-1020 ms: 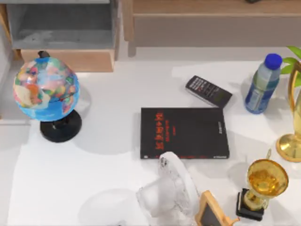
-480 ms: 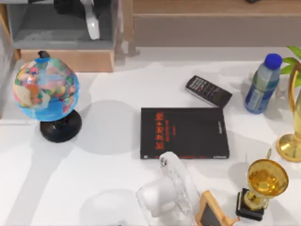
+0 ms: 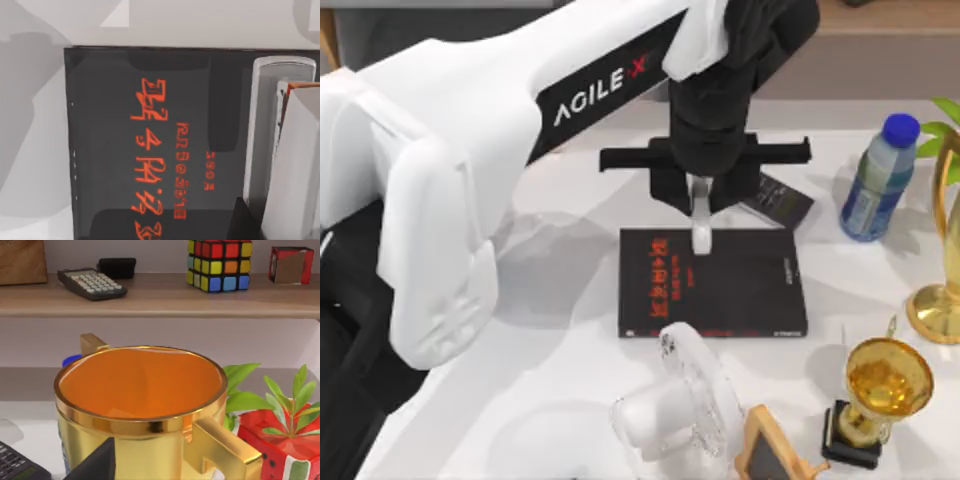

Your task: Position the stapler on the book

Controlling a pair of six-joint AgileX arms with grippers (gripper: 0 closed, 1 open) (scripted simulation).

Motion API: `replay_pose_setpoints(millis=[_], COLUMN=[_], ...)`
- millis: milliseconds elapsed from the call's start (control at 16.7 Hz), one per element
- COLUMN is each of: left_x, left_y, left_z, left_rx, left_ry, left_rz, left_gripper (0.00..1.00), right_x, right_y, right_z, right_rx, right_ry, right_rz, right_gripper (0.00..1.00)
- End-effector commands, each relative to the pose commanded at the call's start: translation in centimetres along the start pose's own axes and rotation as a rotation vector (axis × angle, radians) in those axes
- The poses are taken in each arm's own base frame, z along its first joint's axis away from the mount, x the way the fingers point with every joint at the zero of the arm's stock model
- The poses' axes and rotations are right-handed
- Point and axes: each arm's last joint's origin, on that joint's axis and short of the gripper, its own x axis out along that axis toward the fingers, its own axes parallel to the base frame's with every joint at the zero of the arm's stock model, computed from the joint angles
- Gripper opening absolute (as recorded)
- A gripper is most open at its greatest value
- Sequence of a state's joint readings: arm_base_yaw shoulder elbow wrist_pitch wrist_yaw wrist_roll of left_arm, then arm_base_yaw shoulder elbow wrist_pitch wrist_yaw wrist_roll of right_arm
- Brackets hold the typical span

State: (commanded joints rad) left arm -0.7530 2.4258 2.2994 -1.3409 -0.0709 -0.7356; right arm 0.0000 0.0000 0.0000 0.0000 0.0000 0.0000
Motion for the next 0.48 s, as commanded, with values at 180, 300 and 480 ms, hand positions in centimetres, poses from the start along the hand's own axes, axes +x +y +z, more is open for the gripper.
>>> replay_pose_setpoints(millis=[180,300,480], left_x=[1.58,1.58,1.48], left_y=[-1.84,-1.84,-1.73], left_z=[-1.72,-1.72,-1.61], left_rx=[0.020,0.020,0.018], left_ry=[0.028,0.028,0.027], left_rz=[0.026,0.026,0.024], left_gripper=[0.00,0.00,0.00], right_x=[0.00,0.00,0.00], right_y=[0.00,0.00,0.00], right_z=[0.00,0.00,0.00], right_rx=[0.000,0.000,0.000], right_ry=[0.000,0.000,0.000], right_rz=[0.000,0.000,0.000], right_gripper=[1.00,1.00,1.00])
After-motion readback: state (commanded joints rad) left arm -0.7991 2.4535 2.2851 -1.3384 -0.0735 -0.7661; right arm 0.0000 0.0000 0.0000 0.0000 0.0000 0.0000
